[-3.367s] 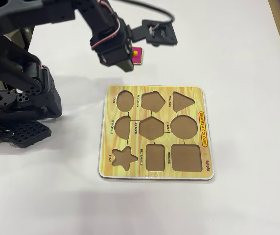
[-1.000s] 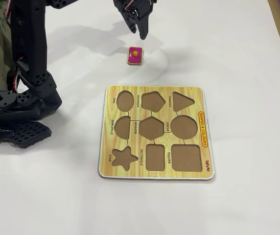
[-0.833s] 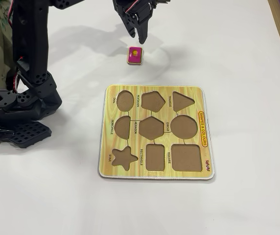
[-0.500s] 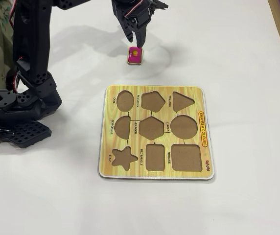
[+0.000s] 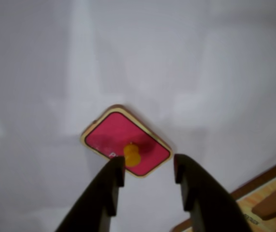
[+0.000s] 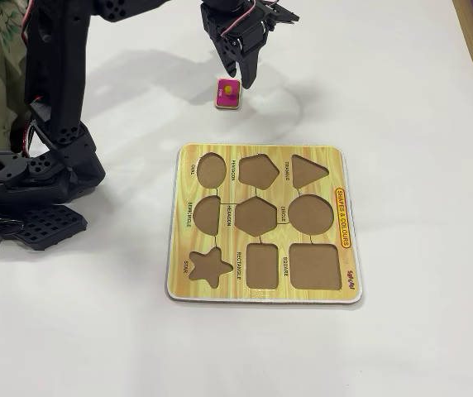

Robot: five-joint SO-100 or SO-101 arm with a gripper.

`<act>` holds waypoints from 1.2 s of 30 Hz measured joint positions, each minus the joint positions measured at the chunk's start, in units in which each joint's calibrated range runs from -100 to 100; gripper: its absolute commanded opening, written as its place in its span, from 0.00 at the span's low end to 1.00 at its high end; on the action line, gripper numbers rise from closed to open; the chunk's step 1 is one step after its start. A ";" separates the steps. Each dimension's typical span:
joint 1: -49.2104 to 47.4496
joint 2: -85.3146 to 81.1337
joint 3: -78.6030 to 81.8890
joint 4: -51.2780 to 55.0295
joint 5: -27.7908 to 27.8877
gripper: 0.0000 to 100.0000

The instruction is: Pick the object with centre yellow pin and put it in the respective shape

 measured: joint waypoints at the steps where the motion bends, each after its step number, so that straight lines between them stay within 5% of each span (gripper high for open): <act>1: 0.00 0.00 0.00 0.00 0.00 0.12; 36: 0.00 0.00 0.81 0.00 0.00 0.12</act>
